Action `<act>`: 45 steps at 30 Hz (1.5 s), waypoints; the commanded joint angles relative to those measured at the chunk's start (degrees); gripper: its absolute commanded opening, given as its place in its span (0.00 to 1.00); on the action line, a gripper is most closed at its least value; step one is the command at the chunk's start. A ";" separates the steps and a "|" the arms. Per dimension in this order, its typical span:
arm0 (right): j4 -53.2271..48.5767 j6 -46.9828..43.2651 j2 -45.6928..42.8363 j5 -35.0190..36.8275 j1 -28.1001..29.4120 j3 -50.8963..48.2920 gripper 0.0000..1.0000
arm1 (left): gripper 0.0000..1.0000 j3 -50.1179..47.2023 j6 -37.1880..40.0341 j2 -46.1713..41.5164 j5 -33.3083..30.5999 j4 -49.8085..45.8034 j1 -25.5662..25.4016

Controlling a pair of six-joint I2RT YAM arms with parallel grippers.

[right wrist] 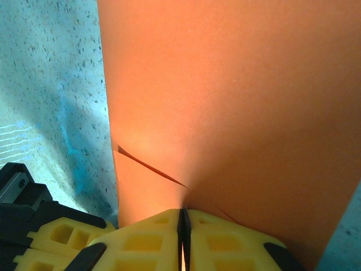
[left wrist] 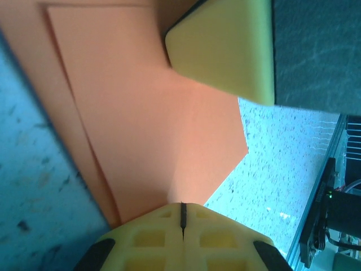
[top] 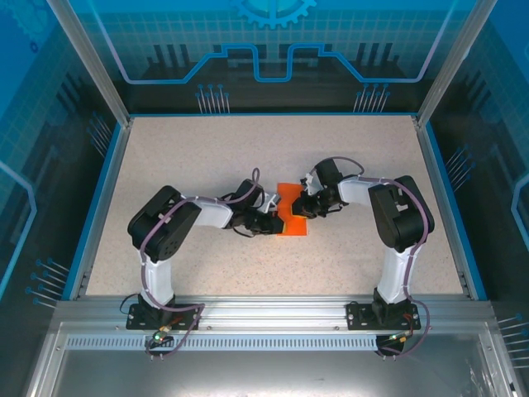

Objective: Fold a paper plane with a square sheet of paper (fold left side to right side)

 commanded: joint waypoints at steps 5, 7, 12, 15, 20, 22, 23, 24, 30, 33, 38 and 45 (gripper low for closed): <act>-3.34 -1.07 2.14 2.96 -0.05 -0.50 0.12 | 0.00 -7.52 -0.91 -2.21 -0.88 -7.33 1.17; -2.68 -0.92 2.04 2.10 -0.04 -0.50 0.13 | 0.00 -8.27 -0.82 -3.40 -0.80 -7.20 1.67; -0.23 -0.14 -0.13 -1.07 -0.19 -0.14 0.15 | 0.01 -9.06 -0.72 -7.56 0.32 -6.10 2.75; 0.89 -0.03 -2.68 -1.51 -0.48 -0.14 0.18 | 0.13 -8.35 -0.99 -10.58 0.27 -5.83 3.55; 1.35 -0.26 -8.35 3.19 -1.94 -2.38 0.38 | 0.31 -5.27 -1.79 -11.79 -0.87 -3.85 4.47; 0.86 -0.74 -10.47 5.90 -2.68 -3.73 0.46 | 0.36 -3.12 -1.89 -10.51 -1.28 -2.98 4.45; 0.80 -0.91 -11.50 7.17 -2.99 -4.43 0.49 | 0.38 -1.90 -1.79 -9.54 -1.36 -2.97 4.57; 0.76 -1.14 -12.49 8.16 -3.43 -5.29 0.53 | 0.40 -0.53 -1.62 -8.39 -1.34 -3.12 4.46; 1.13 -1.93 -15.68 8.74 -4.88 -9.05 0.63 | 0.44 5.96 -1.27 -1.59 0.66 -2.84 4.45; 1.83 -2.09 -16.02 7.57 -5.01 -10.15 0.64 | 0.44 8.29 -0.53 0.90 0.98 -3.98 4.48; 2.83 -2.00 -15.09 3.32 -4.92 -10.17 0.64 | 0.30 9.51 -0.24 2.57 1.65 -3.47 4.48; 5.66 0.02 -12.53 -2.38 -4.89 -10.17 0.63 | 0.00 6.16 -0.12 -0.68 -0.47 -1.00 4.52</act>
